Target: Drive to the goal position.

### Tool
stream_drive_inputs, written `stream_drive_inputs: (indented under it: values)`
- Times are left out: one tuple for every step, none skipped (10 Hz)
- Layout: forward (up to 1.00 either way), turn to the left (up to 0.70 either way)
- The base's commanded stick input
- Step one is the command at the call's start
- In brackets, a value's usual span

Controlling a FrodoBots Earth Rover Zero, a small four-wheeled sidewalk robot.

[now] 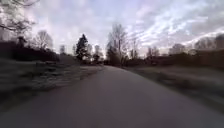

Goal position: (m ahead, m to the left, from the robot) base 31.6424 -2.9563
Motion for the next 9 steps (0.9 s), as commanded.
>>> stream_drive_inputs:
  values:
    - [1.0,0.01]
    - [1.0,0.01]
    - [1.0,0.01]
    - [1.0,0.01]
    - [1.0,0.01]
    - [1.0,0.01]
    - [1.0,0.01]
    - [1.0,0.01]
    - [1.0,0.01]
